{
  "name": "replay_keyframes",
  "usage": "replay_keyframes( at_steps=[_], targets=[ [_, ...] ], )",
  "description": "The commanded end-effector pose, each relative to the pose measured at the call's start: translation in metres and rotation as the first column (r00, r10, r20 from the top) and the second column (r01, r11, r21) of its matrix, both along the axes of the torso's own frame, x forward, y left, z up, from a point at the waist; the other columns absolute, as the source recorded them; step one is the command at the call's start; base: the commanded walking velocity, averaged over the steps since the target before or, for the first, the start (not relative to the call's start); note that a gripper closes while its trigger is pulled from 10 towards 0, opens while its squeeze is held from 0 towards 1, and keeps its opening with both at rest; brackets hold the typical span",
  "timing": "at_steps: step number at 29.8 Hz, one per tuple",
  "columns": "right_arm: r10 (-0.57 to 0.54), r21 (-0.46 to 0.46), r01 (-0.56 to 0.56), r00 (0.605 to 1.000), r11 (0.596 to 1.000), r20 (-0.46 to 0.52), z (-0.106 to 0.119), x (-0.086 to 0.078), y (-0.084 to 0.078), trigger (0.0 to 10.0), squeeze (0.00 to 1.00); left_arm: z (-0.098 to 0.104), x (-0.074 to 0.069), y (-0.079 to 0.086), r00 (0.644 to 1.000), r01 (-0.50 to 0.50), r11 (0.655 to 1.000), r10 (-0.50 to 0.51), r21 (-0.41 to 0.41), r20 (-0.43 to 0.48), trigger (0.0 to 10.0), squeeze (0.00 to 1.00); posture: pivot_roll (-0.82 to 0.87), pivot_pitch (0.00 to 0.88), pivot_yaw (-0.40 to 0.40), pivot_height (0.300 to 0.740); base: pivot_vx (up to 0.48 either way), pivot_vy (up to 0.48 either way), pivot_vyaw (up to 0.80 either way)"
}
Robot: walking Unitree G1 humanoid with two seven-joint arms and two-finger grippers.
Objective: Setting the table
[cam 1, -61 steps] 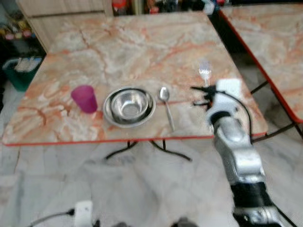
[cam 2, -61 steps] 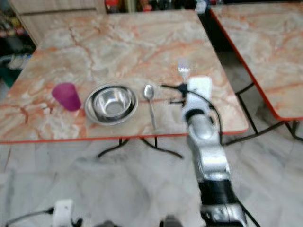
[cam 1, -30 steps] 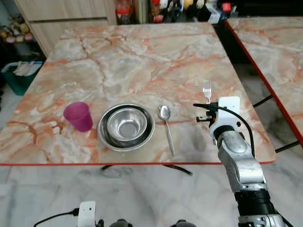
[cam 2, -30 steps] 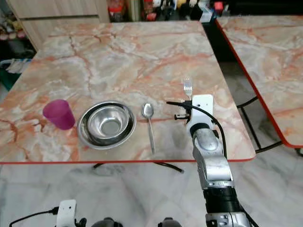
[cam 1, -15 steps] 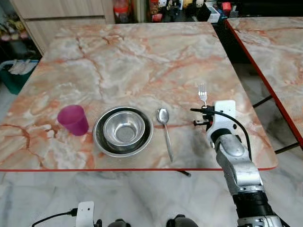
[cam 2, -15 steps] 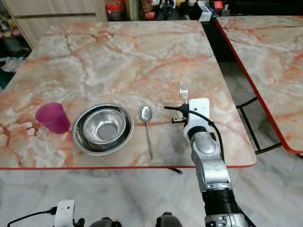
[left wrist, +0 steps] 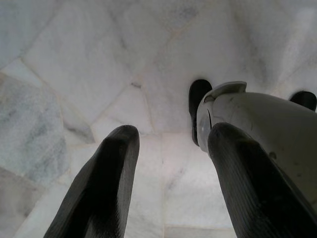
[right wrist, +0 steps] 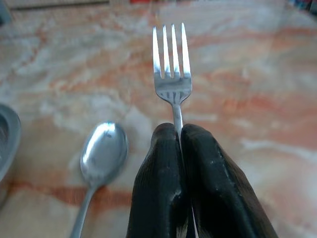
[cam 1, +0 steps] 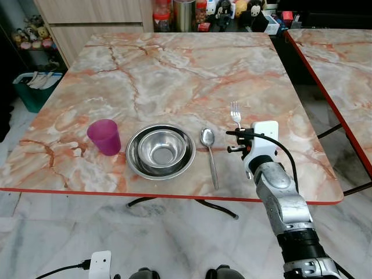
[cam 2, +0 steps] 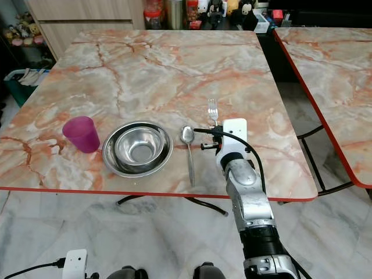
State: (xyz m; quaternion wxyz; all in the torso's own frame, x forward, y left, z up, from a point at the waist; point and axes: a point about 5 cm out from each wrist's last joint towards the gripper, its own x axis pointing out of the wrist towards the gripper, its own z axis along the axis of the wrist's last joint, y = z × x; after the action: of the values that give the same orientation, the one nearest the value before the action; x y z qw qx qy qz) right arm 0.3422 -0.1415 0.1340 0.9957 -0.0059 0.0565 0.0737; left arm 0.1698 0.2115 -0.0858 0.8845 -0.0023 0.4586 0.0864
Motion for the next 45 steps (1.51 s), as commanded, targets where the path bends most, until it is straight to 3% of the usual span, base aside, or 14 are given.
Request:
replay_keyframes(
  at_steps=[1, 7, 11, 30, 45],
  targets=[
    [0.000, 0.019, 0.000, 1.000, 1.000, -0.009, -0.002, 0.002, 0.001, 10.0, 0.00, -0.003, -0.008, 0.002, 1.000, -0.002, 1.000, 0.002, -0.004, -0.029, 10.0, 0.00, 0.02, 0.160, 0.010, 0.711, 0.000, 0.000, 0.00],
    [-0.010, 0.016, 0.011, 0.999, 1.000, -0.054, -0.013, 0.008, -0.001, 10.0, 0.00, -0.003, -0.007, 0.000, 0.998, 0.049, 0.999, -0.049, 0.009, -0.035, 10.0, 0.00, 0.03, 0.166, 0.005, 0.711, 0.000, 0.000, 0.00],
    [-0.012, 0.011, 0.012, 0.998, 1.000, -0.057, -0.014, 0.010, -0.002, 10.0, 0.00, -0.004, -0.008, 0.000, 0.999, 0.033, 0.999, -0.033, 0.004, -0.031, 10.0, 0.00, 0.02, 0.175, -0.003, 0.711, 0.000, 0.000, 0.00],
    [-0.035, 0.038, 0.037, 0.998, 0.999, -0.048, 0.002, 0.023, 0.001, 10.0, 0.00, -0.005, -0.011, -0.003, 0.999, 0.035, 0.999, -0.035, -0.005, -0.041, 10.0, 0.00, 0.03, 0.196, 0.000, 0.711, 0.000, 0.000, 0.00],
    [-0.066, 0.027, 0.072, 0.981, 0.997, -0.181, -0.002, 0.022, 0.002, 10.0, 0.00, -0.008, -0.016, -0.006, 0.997, 0.042, 0.999, -0.044, -0.030, -0.057, 10.0, 0.00, 0.03, 0.203, -0.010, 0.711, 0.000, 0.000, 0.00]
  ],
)
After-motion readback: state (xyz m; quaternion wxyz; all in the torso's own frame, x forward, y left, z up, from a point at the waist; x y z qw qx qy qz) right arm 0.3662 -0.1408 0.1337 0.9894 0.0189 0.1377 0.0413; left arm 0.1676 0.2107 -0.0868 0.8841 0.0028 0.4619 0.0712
